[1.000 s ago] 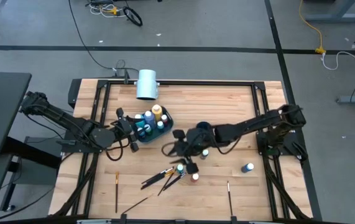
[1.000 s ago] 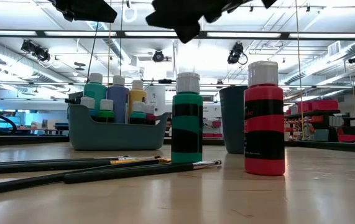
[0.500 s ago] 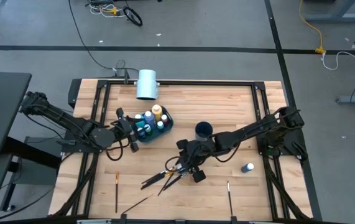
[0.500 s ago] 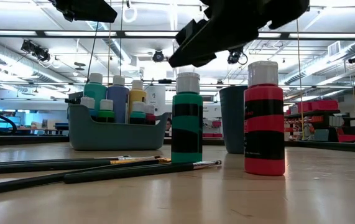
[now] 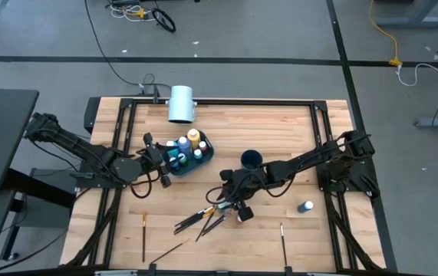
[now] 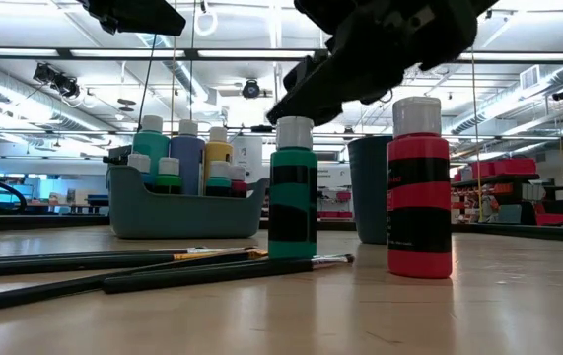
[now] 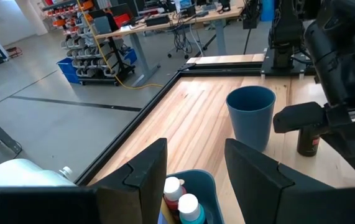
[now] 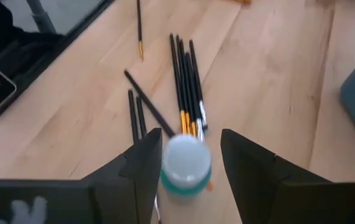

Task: Pick & Place Paint Supplies
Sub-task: Put the small green paint bottle into the blue bin

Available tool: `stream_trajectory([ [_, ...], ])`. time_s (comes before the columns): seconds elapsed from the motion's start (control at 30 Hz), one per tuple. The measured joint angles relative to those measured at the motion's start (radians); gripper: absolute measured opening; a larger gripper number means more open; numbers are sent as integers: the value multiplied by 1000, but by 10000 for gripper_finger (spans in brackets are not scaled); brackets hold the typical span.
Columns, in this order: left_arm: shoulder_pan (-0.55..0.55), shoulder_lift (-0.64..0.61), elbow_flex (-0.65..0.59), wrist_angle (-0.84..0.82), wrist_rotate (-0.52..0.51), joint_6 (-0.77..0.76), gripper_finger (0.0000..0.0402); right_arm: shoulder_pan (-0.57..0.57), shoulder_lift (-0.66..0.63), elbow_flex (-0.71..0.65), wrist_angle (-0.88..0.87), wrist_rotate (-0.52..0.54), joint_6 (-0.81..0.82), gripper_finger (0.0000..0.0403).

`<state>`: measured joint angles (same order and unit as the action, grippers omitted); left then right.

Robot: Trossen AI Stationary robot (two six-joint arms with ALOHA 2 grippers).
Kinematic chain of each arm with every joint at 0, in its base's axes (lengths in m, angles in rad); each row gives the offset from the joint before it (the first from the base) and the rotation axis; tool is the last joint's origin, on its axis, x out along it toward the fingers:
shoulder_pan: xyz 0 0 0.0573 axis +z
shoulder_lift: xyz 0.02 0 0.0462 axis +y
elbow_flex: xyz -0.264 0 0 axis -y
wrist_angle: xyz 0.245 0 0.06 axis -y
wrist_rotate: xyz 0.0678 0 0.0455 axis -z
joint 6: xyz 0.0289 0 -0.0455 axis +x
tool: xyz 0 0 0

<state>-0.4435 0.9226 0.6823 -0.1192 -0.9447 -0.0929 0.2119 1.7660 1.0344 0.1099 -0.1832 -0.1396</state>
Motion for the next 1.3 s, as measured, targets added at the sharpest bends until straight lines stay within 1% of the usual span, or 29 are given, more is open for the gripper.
stream_trajectory([
  [0.1,0,0,0,0,0,0,171,0,0,0,28,-40,0,169],
  [0.17,0,0,0,0,0,0,171,0,0,0,28,-83,0,169],
  [0.23,0,0,0,0,0,0,171,0,0,0,21,-104,0,169],
  [0.3,0,0,0,0,0,0,171,1,0,0,12,-94,0,169],
  [0.43,0,0,0,0,0,0,171,0,0,0,7,-24,0,169],
  [0.5,0,0,0,0,0,0,171,-1,0,0,3,-8,0,169],
  [1.07,0,0,0,0,0,0,171,1,0,0,-23,-17,24,169],
  [1.3,0,0,0,0,0,0,171,-2,0,-41,28,-17,25,169],
])
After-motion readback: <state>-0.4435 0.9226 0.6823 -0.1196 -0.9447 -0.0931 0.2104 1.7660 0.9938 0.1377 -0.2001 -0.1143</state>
